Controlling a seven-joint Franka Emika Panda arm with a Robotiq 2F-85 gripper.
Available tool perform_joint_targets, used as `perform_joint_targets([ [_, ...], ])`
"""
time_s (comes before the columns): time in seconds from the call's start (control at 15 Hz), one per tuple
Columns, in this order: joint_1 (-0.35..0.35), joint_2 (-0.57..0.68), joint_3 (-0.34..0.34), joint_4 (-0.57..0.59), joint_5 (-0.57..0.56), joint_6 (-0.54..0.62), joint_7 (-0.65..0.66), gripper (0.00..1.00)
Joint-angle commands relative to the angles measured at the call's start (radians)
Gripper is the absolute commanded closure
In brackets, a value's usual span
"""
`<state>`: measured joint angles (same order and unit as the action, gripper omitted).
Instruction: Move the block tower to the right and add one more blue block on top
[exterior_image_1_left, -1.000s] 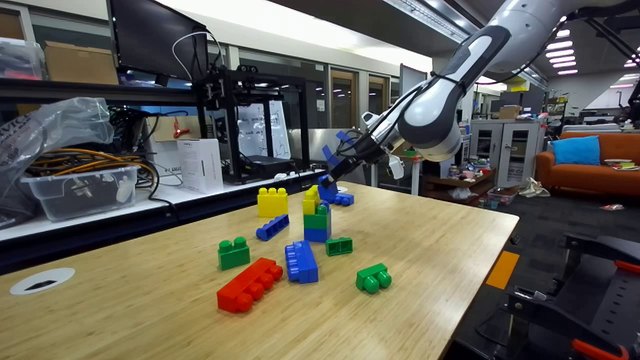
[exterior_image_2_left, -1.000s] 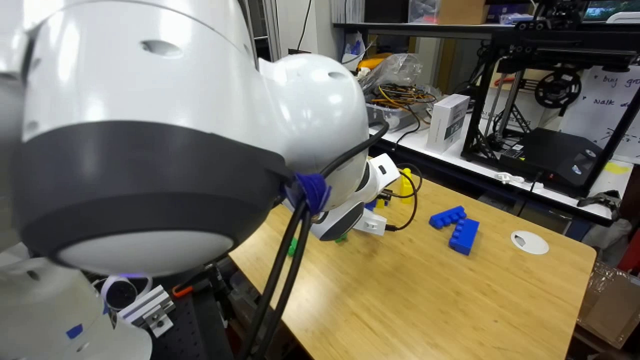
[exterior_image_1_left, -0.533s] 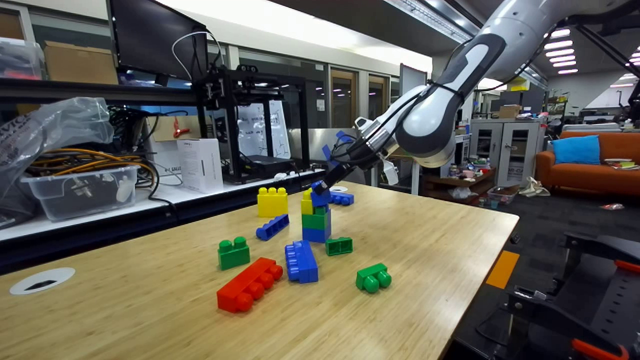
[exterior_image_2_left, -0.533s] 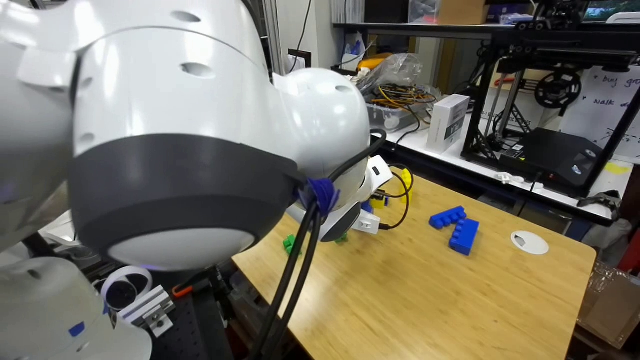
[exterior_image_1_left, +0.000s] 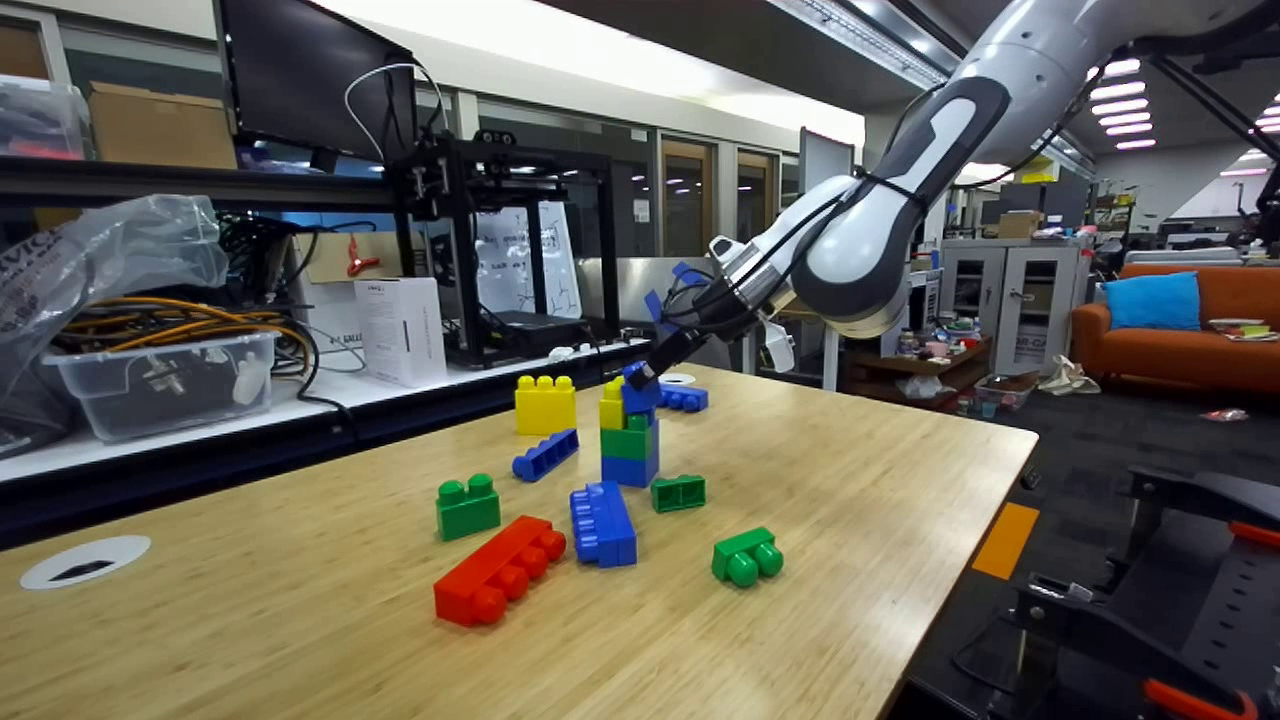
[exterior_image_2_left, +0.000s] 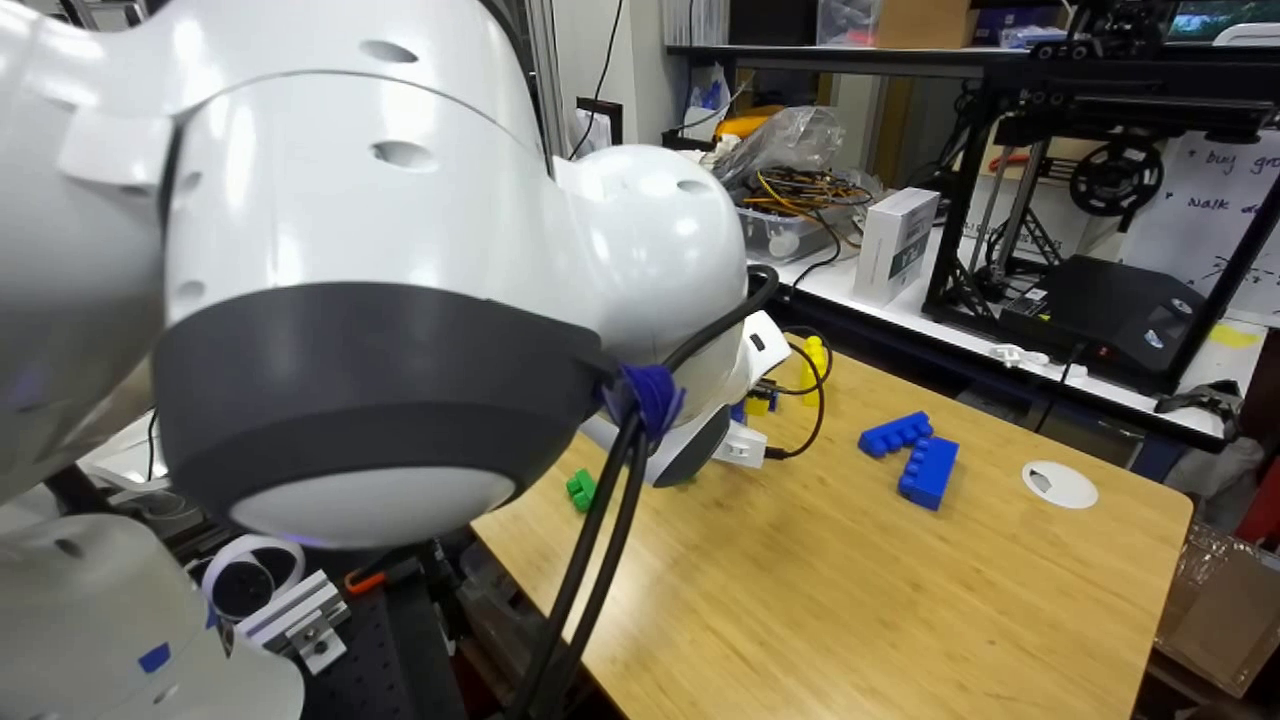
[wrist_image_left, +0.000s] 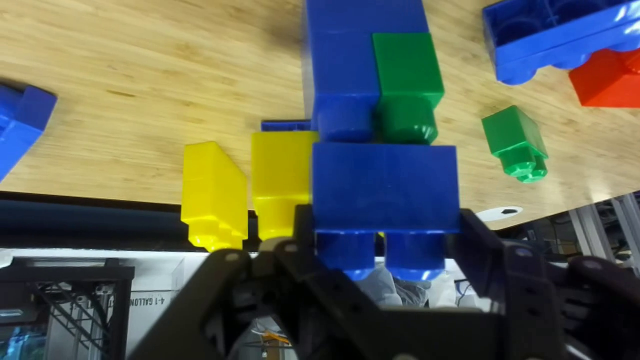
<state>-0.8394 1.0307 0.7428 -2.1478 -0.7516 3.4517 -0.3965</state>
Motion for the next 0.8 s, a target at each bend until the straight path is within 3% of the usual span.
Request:
perform_joint_targets([
  [0.0,0.029,0.030,-0.041,0.050,-0.035,0.012,0.027,0.56],
  [0.73,0.039,0.030,-0.028,0.064,-0.068,0.001,0.073,0.56],
])
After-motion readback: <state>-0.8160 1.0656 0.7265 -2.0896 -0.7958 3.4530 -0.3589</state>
